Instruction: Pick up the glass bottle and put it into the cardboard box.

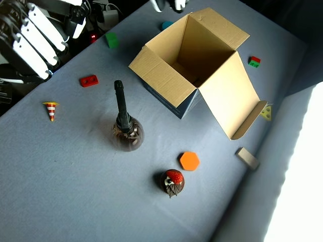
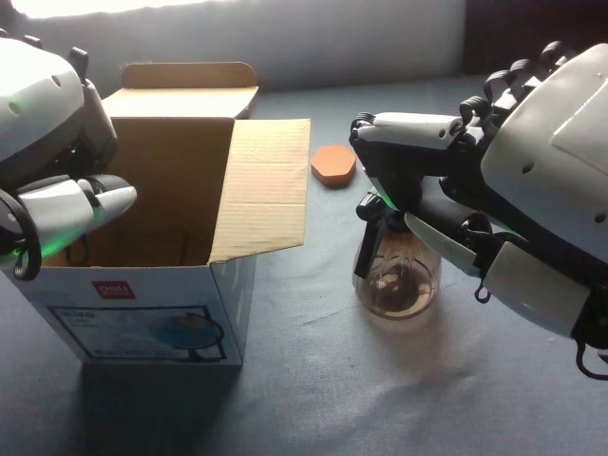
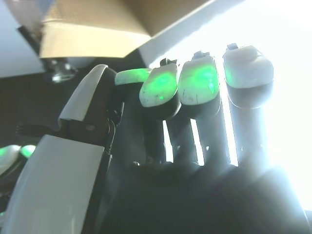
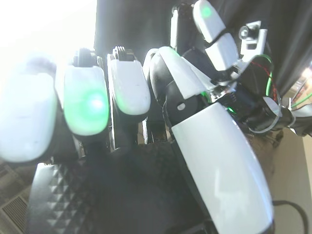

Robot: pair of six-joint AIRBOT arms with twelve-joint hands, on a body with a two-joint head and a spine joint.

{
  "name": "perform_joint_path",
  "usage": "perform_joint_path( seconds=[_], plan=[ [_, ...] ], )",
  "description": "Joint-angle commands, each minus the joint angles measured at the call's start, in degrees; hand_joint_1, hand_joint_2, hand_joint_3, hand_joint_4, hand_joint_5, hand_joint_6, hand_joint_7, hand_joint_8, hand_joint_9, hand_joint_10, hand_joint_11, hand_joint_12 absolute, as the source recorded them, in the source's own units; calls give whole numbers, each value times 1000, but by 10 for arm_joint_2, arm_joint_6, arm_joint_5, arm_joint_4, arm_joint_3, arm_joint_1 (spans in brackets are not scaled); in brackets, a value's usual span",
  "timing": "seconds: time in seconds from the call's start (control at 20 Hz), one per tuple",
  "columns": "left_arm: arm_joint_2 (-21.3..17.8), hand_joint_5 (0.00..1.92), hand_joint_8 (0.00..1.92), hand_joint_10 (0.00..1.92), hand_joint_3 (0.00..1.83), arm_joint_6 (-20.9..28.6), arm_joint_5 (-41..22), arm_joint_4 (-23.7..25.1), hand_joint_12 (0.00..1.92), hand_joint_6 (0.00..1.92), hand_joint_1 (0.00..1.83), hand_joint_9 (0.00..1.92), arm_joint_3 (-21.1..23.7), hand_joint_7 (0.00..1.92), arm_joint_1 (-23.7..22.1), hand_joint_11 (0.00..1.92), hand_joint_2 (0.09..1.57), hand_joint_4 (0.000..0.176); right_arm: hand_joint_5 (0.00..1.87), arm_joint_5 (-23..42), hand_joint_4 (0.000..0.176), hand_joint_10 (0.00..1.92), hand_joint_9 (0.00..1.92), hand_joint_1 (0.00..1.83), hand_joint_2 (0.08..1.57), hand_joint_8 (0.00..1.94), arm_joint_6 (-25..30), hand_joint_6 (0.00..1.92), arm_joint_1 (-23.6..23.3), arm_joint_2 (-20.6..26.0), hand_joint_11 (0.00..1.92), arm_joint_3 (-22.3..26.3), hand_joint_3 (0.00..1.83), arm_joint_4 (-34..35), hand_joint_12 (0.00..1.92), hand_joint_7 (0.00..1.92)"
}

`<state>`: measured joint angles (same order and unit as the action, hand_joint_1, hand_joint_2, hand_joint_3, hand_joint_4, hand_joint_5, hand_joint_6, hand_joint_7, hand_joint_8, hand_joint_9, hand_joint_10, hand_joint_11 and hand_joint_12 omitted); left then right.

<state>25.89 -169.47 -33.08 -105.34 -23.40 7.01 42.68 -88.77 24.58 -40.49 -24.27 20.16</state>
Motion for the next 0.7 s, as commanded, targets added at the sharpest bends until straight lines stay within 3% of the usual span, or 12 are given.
perform_joint_path(
  seconds=[0.0,0.15,0.25,0.4,0.65],
  plan=[
    [-3,54,45,103,199,-1,14,32,391,116,10,29,2,55,-11,0,1139,63,0,66,0,0,0,39,1029,0,-1,0,-6,0,0,3,317,-20,0,0],
    [-4,54,45,103,199,-3,5,32,391,116,10,29,3,55,-21,0,1139,63,0,67,0,0,0,39,1029,0,-1,0,-6,0,0,2,317,-21,0,0],
    [-8,93,2,25,32,-8,5,32,398,25,0,63,4,75,-28,0,1223,64,0,69,0,0,0,33,1124,0,-1,0,-6,0,0,1,126,-21,0,0],
    [-11,116,3,16,12,-12,5,32,397,22,0,66,6,85,-39,0,1222,63,0,71,0,0,0,36,1135,0,3,0,-6,0,0,0,103,-28,0,0],
    [-13,127,0,6,3,-23,-69,6,376,7,5,77,35,90,-70,0,1226,61,0,90,0,0,0,39,1138,0,86,0,4,-2,0,-36,95,-95,0,0]
  ],
)
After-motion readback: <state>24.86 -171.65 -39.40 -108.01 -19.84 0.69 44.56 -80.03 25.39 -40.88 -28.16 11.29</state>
